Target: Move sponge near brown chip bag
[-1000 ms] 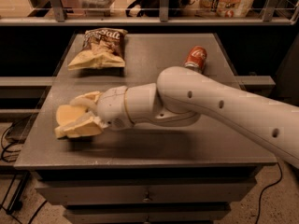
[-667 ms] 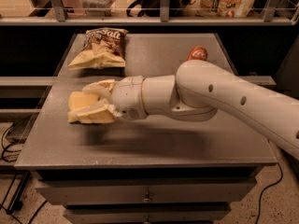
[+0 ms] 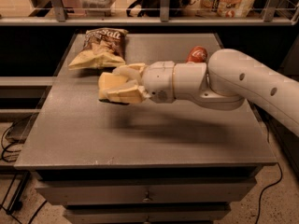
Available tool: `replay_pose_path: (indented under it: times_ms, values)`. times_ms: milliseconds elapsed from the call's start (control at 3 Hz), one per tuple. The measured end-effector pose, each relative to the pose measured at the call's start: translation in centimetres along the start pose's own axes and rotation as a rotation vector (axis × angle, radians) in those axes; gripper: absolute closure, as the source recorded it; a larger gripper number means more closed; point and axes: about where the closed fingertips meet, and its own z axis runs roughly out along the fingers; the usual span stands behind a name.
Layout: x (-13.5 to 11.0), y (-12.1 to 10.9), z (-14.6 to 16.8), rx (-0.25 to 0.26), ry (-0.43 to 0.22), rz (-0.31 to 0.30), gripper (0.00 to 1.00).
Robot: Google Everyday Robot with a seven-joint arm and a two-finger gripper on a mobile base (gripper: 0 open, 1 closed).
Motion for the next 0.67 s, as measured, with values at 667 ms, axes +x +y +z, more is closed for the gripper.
replay_pose_path:
  times_ms: [667]
  values:
    - [1.1, -0.7, 0.2, 0.044, -0.005, 0.027, 1.0]
